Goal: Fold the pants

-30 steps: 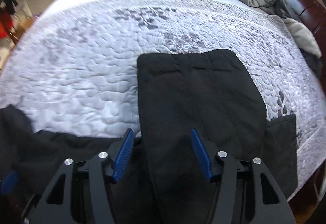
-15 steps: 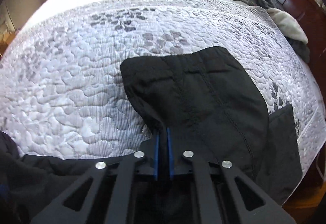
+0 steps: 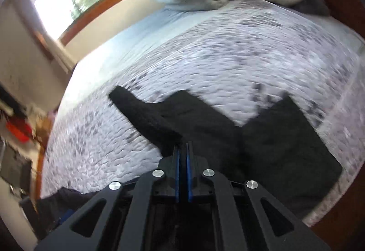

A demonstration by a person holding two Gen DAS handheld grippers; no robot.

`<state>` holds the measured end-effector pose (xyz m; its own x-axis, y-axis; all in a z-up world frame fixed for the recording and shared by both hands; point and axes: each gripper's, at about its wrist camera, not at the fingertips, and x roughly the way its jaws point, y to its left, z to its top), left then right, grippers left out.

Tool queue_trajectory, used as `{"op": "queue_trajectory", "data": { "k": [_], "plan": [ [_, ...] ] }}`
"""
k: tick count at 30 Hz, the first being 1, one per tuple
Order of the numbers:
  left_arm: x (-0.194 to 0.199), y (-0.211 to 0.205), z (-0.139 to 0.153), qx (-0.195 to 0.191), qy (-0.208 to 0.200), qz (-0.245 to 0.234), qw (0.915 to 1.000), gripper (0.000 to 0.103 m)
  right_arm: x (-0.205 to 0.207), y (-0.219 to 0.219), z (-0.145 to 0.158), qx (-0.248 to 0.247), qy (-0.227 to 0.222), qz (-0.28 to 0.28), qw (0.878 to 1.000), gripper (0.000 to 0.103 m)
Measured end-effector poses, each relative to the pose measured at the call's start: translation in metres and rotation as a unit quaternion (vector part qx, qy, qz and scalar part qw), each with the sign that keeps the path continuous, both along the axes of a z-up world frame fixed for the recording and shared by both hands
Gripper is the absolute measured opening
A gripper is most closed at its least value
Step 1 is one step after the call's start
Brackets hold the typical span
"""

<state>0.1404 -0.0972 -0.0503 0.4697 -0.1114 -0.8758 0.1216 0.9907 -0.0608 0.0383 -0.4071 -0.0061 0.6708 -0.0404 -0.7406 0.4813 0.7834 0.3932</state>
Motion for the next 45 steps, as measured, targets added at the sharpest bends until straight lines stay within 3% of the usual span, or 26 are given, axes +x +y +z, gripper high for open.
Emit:
{"op": "queue_trajectory", "data": {
  "k": [7, 10, 12, 16, 19, 21, 23, 27, 31, 33, 36, 38, 41, 45],
  "plan": [
    [-0.014, -0.015, 0.005, 0.023, -0.015, -0.014, 0.9995, 0.072, -0.058, -0.054, -0.036, 0.038, 0.022, -0.085, 0.995, 0.007],
    [-0.019, -0.020, 0.006, 0.029, -0.017, -0.020, 0.9992, 0.073, -0.075, -0.067, -0.053, 0.042, 0.047, -0.107, 0.992, 0.022],
    [-0.022, -0.022, 0.005, 0.033, -0.018, -0.022, 0.9991, 0.073, -0.087, -0.077, -0.061, 0.029, 0.061, -0.121, 0.990, 0.023],
    [-0.030, -0.027, 0.006, 0.041, -0.017, -0.029, 0.9986, 0.074, -0.108, -0.101, -0.073, 0.059, 0.049, -0.145, 0.986, 0.039],
    [-0.036, -0.031, 0.007, 0.040, -0.015, -0.037, 0.9984, 0.075, -0.120, -0.121, -0.085, 0.104, 0.035, -0.152, 0.982, 0.039],
    [-0.040, -0.034, 0.009, 0.037, -0.013, -0.042, 0.9983, 0.076, -0.123, -0.130, -0.093, 0.121, 0.040, -0.153, 0.980, 0.030],
    [-0.047, -0.039, 0.010, 0.032, -0.009, -0.050, 0.9982, 0.076, -0.126, -0.132, -0.098, 0.124, 0.046, -0.149, 0.980, 0.020],
    [-0.060, -0.048, 0.012, 0.025, -0.004, -0.064, 0.9976, 0.077, -0.133, -0.131, -0.092, 0.122, 0.034, -0.126, 0.984, 0.012],
    [-0.073, -0.059, 0.010, 0.029, 0.002, -0.084, 0.9961, 0.078, -0.131, -0.125, -0.099, 0.084, 0.096, -0.101, 0.987, 0.011],
    [-0.077, -0.062, 0.006, 0.035, 0.005, -0.089, 0.9954, 0.079, -0.131, -0.124, -0.109, 0.087, 0.105, -0.097, 0.986, 0.011],
    [-0.080, -0.064, 0.003, 0.038, 0.010, -0.091, 0.9950, 0.079, -0.135, -0.122, -0.107, 0.081, 0.090, -0.085, 0.989, 0.017],
    [-0.082, -0.064, 0.004, 0.037, 0.009, -0.092, 0.9950, 0.079, -0.142, -0.123, -0.101, 0.091, 0.076, -0.081, 0.990, 0.036],
    [-0.085, -0.065, 0.004, 0.037, 0.010, -0.095, 0.9947, 0.080, -0.157, -0.128, -0.094, 0.100, 0.067, -0.087, 0.989, 0.040],
    [-0.090, -0.067, 0.005, 0.034, 0.010, -0.102, 0.9942, 0.081, -0.173, -0.133, -0.103, 0.146, 0.056, -0.084, 0.984, 0.047]
  ]
}}
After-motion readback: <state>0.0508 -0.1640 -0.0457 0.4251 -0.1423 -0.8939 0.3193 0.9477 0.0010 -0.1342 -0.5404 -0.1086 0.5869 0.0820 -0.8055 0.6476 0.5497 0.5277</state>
